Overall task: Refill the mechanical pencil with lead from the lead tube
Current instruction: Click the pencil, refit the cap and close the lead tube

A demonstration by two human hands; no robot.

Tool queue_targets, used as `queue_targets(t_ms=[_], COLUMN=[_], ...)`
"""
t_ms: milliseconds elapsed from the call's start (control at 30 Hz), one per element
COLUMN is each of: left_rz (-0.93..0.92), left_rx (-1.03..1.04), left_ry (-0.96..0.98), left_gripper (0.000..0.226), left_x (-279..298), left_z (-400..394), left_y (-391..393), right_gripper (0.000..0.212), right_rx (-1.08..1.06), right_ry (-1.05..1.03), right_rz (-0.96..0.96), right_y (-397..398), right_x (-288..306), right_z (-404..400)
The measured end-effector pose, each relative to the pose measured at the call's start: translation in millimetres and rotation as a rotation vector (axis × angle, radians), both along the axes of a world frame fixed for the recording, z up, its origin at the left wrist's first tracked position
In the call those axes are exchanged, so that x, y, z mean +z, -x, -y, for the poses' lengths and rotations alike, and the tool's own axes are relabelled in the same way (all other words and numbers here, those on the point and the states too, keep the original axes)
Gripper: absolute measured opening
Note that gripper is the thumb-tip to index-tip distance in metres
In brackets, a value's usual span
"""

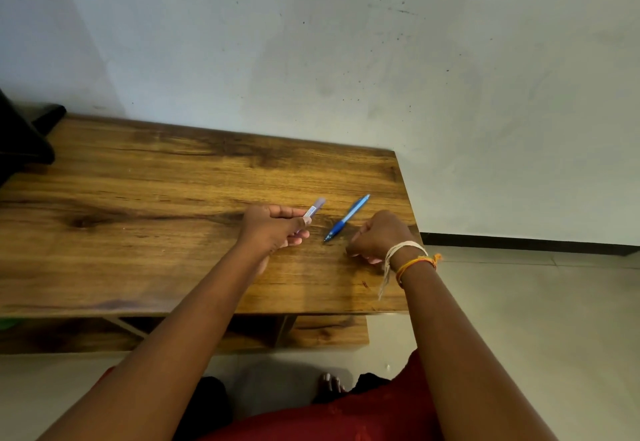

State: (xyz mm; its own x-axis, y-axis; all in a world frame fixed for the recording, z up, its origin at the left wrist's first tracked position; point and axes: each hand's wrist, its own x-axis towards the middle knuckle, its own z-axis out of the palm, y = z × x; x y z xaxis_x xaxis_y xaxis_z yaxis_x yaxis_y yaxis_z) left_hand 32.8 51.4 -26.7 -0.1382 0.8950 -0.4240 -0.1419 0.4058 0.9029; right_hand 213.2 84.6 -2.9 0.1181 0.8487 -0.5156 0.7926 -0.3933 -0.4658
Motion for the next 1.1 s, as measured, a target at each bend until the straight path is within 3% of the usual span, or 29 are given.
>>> queue_targets(t_ms=[133,267,367,633,733,1100], left_rz=[0.085,0.122,0.179,0.205,0.198,0.177], left_rx=[0.001,0.001,0.008,0.023,0.031,0.039], left_ry=[0.021,0.018,-0.002,-0.033,-0.052,-0.069], left_gripper=[0.011,0.012,0.011,0.009,0.011,0.010], left_x=[0,2,4,4,4,5], left_z=[0,1,0,2,2,2], left_y=[0,1,3,10,13,15], right_gripper=[0.014,0.018,0.015,0.005,0.014,0.007], right_rx=[-0.088,-0.351,-0.457,-0.428,-0.411,-0.370], right_ry=[-0.142,-0.308,-0.302,-0.177,-0.178,-0.210], right_rz=[-0.236,-0.678,-0.899,-1.045,-1.040,-0.968], right_y=[1,8,14,27,31,36], right_x=[3,9,13,15,15,14], right_z=[2,-2,0,4,6,4])
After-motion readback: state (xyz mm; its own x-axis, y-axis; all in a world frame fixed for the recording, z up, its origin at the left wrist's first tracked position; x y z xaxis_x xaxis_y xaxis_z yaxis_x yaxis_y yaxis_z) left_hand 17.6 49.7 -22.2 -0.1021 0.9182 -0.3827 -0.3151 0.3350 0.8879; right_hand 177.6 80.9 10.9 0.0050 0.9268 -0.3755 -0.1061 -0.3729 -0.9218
